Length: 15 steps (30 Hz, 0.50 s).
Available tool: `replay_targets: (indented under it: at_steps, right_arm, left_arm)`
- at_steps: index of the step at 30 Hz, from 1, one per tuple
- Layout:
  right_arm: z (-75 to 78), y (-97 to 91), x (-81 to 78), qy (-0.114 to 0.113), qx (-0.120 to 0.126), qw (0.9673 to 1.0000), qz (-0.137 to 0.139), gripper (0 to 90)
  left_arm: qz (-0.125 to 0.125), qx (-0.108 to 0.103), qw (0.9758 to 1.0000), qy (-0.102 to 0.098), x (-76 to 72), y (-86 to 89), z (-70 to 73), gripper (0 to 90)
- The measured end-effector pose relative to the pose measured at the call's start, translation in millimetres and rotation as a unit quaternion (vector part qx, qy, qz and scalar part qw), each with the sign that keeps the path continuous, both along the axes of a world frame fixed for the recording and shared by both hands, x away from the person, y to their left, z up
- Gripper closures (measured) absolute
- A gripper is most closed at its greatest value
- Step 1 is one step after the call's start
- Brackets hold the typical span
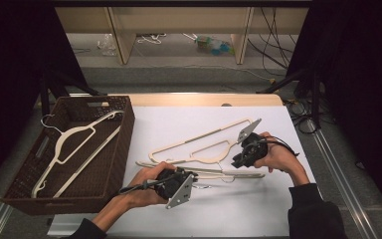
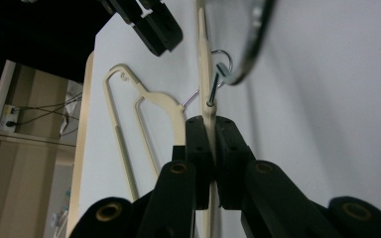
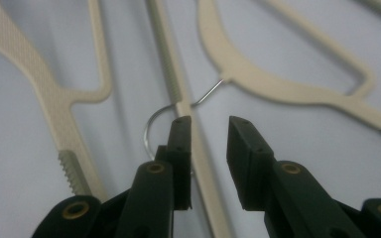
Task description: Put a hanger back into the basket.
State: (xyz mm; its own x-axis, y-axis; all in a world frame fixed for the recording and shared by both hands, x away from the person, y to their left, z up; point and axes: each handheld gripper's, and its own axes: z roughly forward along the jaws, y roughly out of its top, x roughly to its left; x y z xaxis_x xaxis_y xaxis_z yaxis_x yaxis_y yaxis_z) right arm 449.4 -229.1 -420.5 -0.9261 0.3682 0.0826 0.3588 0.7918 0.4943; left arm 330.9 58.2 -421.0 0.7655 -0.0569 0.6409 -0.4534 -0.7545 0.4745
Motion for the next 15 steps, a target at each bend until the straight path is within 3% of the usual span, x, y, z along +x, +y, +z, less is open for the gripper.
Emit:
replay_targets:
  at_steps: [2,3,5,7,8,9,11,13,15]
  right_arm:
    - [7.9,-5.4,2.1,-0.029,0.018,0.9991,-0.026,64.9]
    - [13.0,-8.3,2.3,-0.040,0.021,0.9981,-0.042,60.6]
    - [21.8,-12.8,2.1,-0.066,0.048,0.9932,-0.083,48.6]
    - [28.9,-17.7,2.5,-0.079,0.085,0.9872,-0.110,45.2]
    - [32.1,-19.5,1.9,-0.084,0.091,0.9850,-0.120,42.7]
    - [36.1,-21.8,1.2,-0.087,0.085,0.9847,-0.125,40.2]
    - [40.2,-25.0,0.1,-0.105,0.100,0.9790,-0.143,37.3]
    - [45.7,-29.7,-1.2,-0.107,0.111,0.9761,-0.153,35.6]
    - [49.3,-34.0,-2.5,-0.115,0.118,0.9718,-0.169,32.7]
  left_arm:
    - [0.019,-0.010,0.9995,0.024,4.3,-0.3,3.5,85.7]
    - [0.025,-0.010,0.9993,0.025,6.0,0.2,5.9,85.7]
    - [0.043,-0.023,0.9980,0.042,8.9,1.0,10.3,85.7]
    - [0.061,-0.031,0.9961,0.056,12.3,2.4,16.4,85.7]
    - [0.072,-0.039,0.9946,0.064,13.8,3.5,19.5,85.7]
    - [0.083,-0.047,0.9926,0.075,15.9,5.4,23.2,85.7]
    - [0.102,-0.066,0.9882,0.093,19.9,8.9,29.0,85.7]
    - [0.120,-0.084,0.9836,0.105,23.8,12.5,34.3,85.7]
    - [0.137,-0.103,0.9771,0.127,26.4,16.6,38.3,85.7]
